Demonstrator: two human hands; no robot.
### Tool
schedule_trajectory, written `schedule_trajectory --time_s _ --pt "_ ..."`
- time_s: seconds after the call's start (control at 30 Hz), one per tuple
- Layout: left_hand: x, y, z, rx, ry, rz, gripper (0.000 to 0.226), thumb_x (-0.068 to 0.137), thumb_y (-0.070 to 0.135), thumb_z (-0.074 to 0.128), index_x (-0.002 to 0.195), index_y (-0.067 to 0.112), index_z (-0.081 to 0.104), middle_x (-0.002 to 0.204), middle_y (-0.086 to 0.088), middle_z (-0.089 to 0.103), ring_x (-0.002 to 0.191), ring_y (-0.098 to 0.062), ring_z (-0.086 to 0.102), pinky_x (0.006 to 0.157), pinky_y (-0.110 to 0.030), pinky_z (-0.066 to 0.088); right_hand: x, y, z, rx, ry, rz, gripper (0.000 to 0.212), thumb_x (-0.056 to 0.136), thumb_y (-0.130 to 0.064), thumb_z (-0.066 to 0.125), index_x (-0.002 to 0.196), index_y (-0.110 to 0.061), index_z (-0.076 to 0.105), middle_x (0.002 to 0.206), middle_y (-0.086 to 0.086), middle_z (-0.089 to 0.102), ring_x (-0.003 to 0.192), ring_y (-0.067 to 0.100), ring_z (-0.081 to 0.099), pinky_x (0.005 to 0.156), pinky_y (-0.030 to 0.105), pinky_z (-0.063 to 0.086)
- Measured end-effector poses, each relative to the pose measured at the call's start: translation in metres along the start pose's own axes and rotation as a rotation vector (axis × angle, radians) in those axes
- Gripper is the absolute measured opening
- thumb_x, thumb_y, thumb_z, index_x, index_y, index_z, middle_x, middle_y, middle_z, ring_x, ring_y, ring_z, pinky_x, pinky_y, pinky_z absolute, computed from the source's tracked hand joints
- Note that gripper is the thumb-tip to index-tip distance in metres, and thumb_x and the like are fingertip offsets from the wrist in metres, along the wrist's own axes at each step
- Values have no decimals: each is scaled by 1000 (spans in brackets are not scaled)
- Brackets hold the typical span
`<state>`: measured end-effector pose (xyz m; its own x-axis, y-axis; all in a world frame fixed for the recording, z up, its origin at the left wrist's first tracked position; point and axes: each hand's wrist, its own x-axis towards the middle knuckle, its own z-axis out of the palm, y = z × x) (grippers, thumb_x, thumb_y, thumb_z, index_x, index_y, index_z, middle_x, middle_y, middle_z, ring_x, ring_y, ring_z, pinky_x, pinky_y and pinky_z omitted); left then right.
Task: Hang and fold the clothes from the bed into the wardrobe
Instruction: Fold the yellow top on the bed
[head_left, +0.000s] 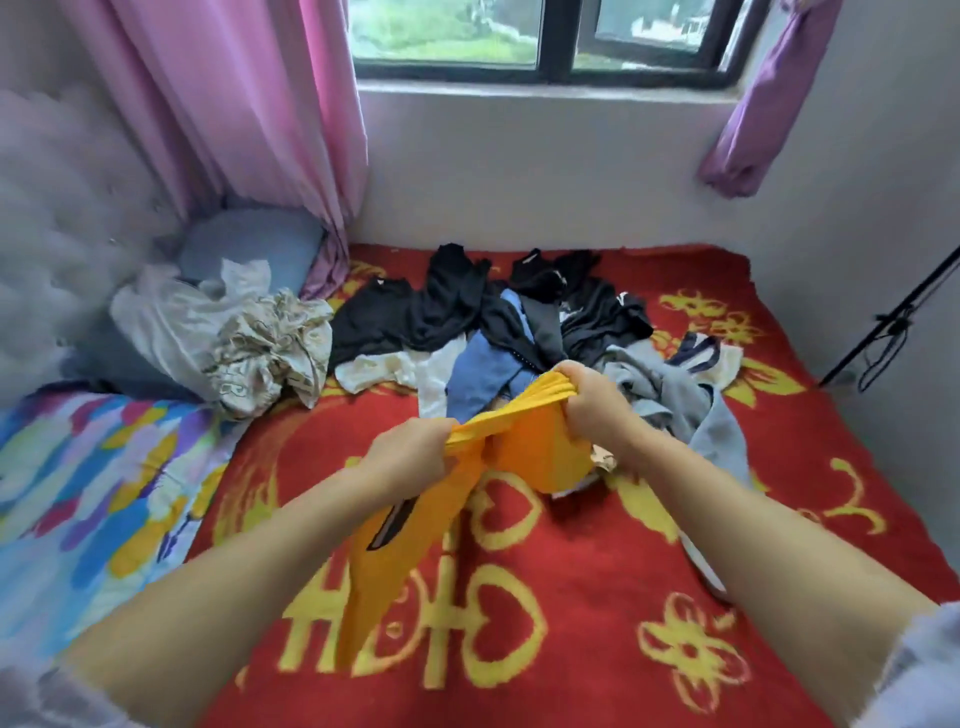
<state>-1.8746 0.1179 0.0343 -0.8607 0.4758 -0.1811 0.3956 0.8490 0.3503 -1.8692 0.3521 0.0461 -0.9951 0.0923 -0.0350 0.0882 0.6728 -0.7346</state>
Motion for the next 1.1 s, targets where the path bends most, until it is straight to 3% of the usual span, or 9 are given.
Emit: schedule_trajectory --time_s 0.13,0.3,0.43,0.57,0.63,0.77,0.87,0.93,1.1 --pt "-1 -16 -53 -130 177 -103 37 90 22 43 56 15 31 55 -3 38 50 -21 33 53 -33 23 0 -65 -51 187 162 -105 28 76 7 40 89 -9 60 80 9 61 74 19 53 65 31 40" --pt "-11 0 -108 -456 362 -26 51 93 45 47 65 4 59 60 3 53 56 -10 45 53 -20 33 -10 -104 -101 449 221 -222 26 76 -3 48 85 -21 64 78 -1 64 71 11 59 66 28 50" --pt "-14 57 -144 -579 408 120 30 96 16 49 72 3 61 68 -2 60 62 -12 53 58 -14 42 -19 -118 -95 447 6 -238 22 85 -8 60 103 -19 65 105 7 67 85 14 63 74 29 54" --pt "-19 87 -168 -831 364 153 26 93 6 45 72 2 60 69 -6 61 66 -15 57 65 -29 51 -27 -131 -75 505 -484 -173 83 74 -26 74 143 -34 29 135 0 51 115 22 59 85 34 54" --pt "-20 94 -179 -891 395 154 24 93 7 45 72 4 56 68 -8 57 67 -20 55 68 -34 49 -33 -143 -67 408 -581 -164 80 79 -22 72 143 -37 26 129 -2 56 113 18 61 84 34 55" --pt "-25 98 -194 -996 386 312 20 96 26 53 91 8 62 79 -9 62 71 -14 59 69 -29 50 -29 -173 -76 357 -141 -237 15 80 -13 70 95 -11 70 85 1 71 80 14 68 67 27 56" --pt "-22 67 -169 -870 292 341 86 72 50 73 144 32 30 136 -2 49 115 -15 56 92 -33 52 -16 -189 -107 703 -8 -230 11 87 -3 63 97 -1 66 81 7 70 75 21 67 65 29 57" --pt "-25 43 -134 -766 100 244 109 69 45 80 151 36 9 144 4 41 119 -8 51 91 -23 50 -7 -196 -135 986 22 -261 11 89 -3 61 99 -4 64 86 9 71 80 22 69 69 33 58" --pt "-28 21 -82 -691 -158 95 64 75 34 76 133 23 50 115 15 61 97 4 60 75 -10 50 22 -166 -184 1125 332 -301 38 81 0 65 118 -1 61 114 19 65 96 30 66 84 42 56"
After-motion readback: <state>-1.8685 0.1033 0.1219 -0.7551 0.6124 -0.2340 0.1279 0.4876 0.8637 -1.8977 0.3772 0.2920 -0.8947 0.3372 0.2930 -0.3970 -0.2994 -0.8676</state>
